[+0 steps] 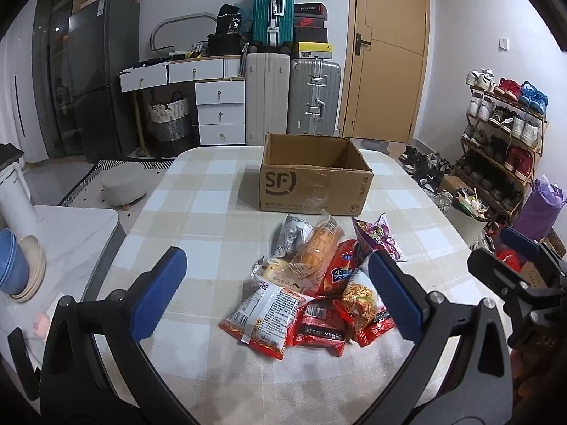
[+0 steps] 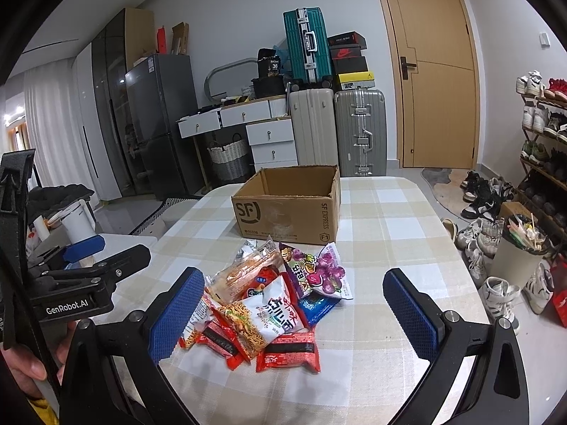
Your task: Organize snacks
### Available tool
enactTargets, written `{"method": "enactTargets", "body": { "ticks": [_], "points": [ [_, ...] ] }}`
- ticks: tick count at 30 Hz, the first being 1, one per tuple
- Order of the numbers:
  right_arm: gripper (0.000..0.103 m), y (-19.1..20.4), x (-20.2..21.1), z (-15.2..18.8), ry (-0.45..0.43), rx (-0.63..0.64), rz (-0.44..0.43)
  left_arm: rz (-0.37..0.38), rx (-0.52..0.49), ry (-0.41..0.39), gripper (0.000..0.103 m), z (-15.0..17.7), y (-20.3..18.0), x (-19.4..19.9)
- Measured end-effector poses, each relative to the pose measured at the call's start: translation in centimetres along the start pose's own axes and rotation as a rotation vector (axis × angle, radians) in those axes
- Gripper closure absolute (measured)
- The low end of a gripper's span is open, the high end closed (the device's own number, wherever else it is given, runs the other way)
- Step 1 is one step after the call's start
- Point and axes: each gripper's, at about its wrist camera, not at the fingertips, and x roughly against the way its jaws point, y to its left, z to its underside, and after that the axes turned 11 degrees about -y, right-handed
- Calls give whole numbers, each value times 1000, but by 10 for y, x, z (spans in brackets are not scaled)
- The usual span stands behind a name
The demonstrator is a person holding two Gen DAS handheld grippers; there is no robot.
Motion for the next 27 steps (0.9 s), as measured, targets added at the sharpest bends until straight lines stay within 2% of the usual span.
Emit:
{"method": "enactTargets", "body": {
  "ticks": [27],
  "points": [
    [0,2,0,8,9,-5,-20,-13,10,34,1,10,7,-6]
  ]
}}
